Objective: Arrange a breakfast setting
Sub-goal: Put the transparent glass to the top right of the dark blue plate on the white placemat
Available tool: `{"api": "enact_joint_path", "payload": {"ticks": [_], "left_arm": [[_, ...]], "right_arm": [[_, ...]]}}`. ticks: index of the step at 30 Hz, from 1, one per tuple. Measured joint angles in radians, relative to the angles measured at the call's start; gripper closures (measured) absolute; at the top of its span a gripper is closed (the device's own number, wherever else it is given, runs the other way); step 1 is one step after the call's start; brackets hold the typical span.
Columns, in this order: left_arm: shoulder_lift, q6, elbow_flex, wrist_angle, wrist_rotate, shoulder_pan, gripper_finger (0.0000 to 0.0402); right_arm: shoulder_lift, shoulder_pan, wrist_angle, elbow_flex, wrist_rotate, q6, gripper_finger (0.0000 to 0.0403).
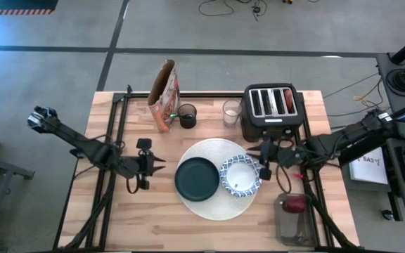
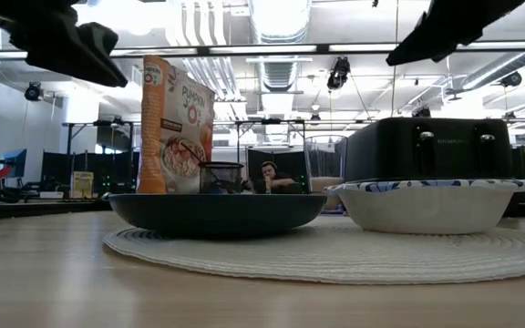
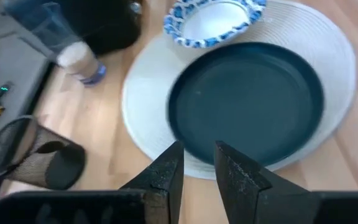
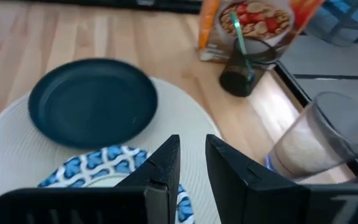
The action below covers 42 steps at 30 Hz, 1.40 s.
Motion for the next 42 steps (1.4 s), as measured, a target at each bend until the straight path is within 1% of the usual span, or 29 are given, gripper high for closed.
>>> {"api": "enact_joint_path", "payload": {"ticks": [5, 8, 9, 11, 14, 16, 19, 22, 26, 30, 38, 42], "left_arm": [[-0.068, 0.012, -0.028, -0.032, -0.068, 0.000, 0.0329], [-0.099, 0.010, -0.047, -0.036, -0.145, 0.000, 0.0329], [-0.106, 0.003, -0.052, -0.036, -0.186, 0.000, 0.0329], [-0.116, -0.039, -0.060, -0.038, -0.298, 0.001, 0.0329], [-0.125, -0.175, -0.060, -0.036, -0.474, 0.002, 0.0330], [-0.128, -0.274, -0.060, -0.036, -0.546, 0.002, 0.0330], [-0.130, -0.342, -0.060, -0.035, -0.562, 0.006, 0.0330], [-0.125, -0.406, -0.060, -0.036, -0.605, 0.015, 0.0328], [-0.114, -0.436, -0.060, -0.037, -0.617, 0.032, 0.0313], [-0.101, -0.436, -0.060, -0.038, -0.617, 0.062, 0.0283], [-0.070, -0.438, -0.060, -0.042, -0.617, 0.107, 0.0206], [-0.051, -0.472, -0.060, -0.042, -0.648, 0.111, 0.0175]], "right_arm": [[-0.055, -0.037, 0.063, -0.044, -0.004, 0.000, 0.0335], [-0.067, -0.045, 0.081, -0.051, -0.003, 0.002, 0.0335], [-0.068, -0.046, 0.080, -0.052, 0.001, 0.002, 0.0335], [-0.070, -0.047, 0.080, -0.052, 0.006, 0.002, 0.0335], [-0.070, -0.047, 0.081, -0.044, 0.023, 0.017, 0.0335], [-0.071, -0.047, 0.080, -0.037, 0.043, 0.039, 0.0335], [-0.069, -0.047, 0.080, -0.026, 0.057, 0.045, 0.0335], [-0.069, -0.046, 0.079, -0.022, 0.057, 0.046, 0.0335], [-0.068, -0.046, 0.078, -0.018, 0.057, 0.046, 0.0335], [-0.068, -0.046, 0.077, -0.018, 0.057, 0.046, 0.0335], [-0.065, -0.046, 0.078, -0.018, 0.057, 0.045, 0.0335], [-0.056, -0.046, 0.078, -0.017, 0.057, 0.045, 0.0335]]}}
